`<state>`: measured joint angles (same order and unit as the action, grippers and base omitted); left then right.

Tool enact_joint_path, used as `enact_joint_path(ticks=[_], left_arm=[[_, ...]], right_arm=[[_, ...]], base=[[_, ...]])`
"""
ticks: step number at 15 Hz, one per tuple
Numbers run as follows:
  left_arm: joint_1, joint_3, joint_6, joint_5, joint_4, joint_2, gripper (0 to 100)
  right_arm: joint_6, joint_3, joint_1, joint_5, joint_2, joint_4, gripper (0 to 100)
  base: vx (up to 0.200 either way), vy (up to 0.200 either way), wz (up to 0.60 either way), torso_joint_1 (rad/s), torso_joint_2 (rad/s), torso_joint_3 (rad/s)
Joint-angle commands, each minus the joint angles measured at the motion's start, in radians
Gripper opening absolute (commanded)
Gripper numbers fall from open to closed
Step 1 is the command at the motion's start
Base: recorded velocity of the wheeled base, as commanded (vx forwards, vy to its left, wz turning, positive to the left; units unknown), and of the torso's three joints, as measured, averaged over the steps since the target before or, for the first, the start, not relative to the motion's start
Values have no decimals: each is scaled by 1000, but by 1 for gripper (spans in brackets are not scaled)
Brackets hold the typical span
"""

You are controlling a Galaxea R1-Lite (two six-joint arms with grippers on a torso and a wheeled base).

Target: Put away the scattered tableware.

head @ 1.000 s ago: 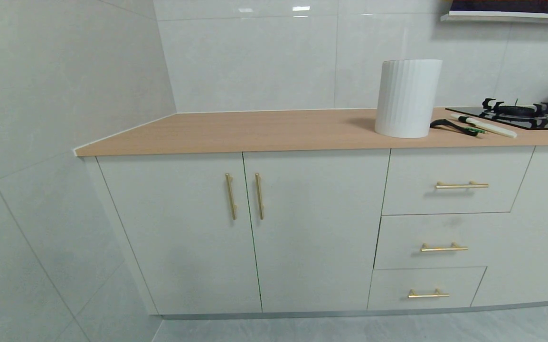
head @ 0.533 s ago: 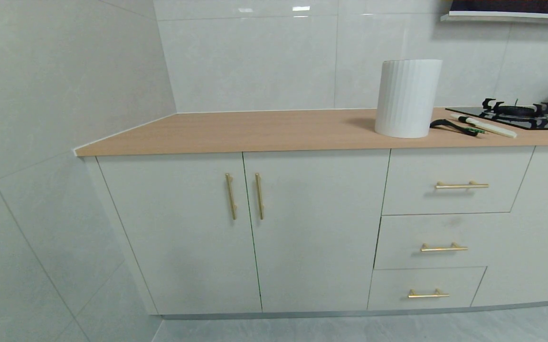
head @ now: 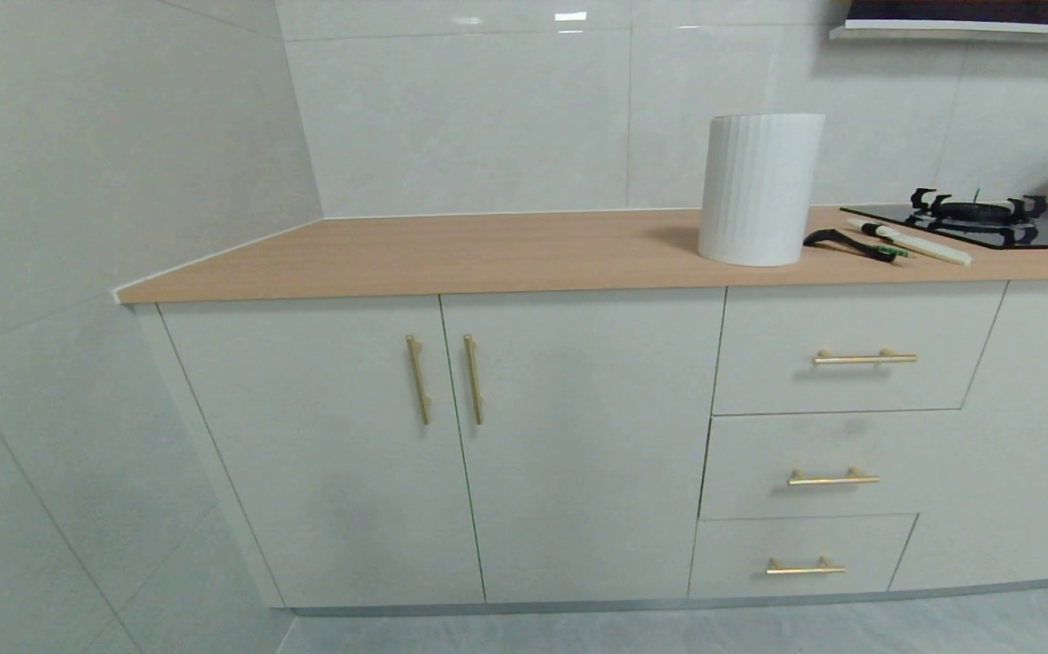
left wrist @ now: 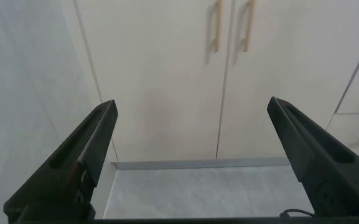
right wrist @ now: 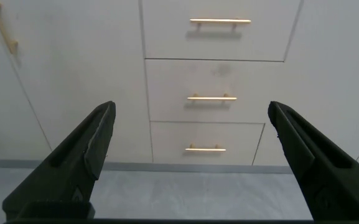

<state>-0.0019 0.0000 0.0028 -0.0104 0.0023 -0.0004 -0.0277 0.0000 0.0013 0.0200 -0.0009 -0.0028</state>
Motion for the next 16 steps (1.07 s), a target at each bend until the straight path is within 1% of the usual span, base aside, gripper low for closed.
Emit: enact_joint_path(ticks=[1, 9, 15, 16], left_arm=[[-1, 0, -1, 0, 1, 0, 100], [-1, 0, -1, 0, 1, 0, 100], [-1, 0, -1, 0, 1, 0, 100], [-1, 0, -1, 0, 1, 0, 100]], right_arm=[[0, 0, -1, 0, 2, 0, 100], [0, 0, -1, -2, 2, 0, 100], [0, 0, -1, -2, 2, 0, 100], [0, 0, -1, -2, 2, 0, 100]], base=[[0, -200, 0, 2, 2, -2], [0, -200, 0, 2, 3, 2], [0, 0, 0, 0, 0, 0], [200, 0, 0, 2, 7, -7]])
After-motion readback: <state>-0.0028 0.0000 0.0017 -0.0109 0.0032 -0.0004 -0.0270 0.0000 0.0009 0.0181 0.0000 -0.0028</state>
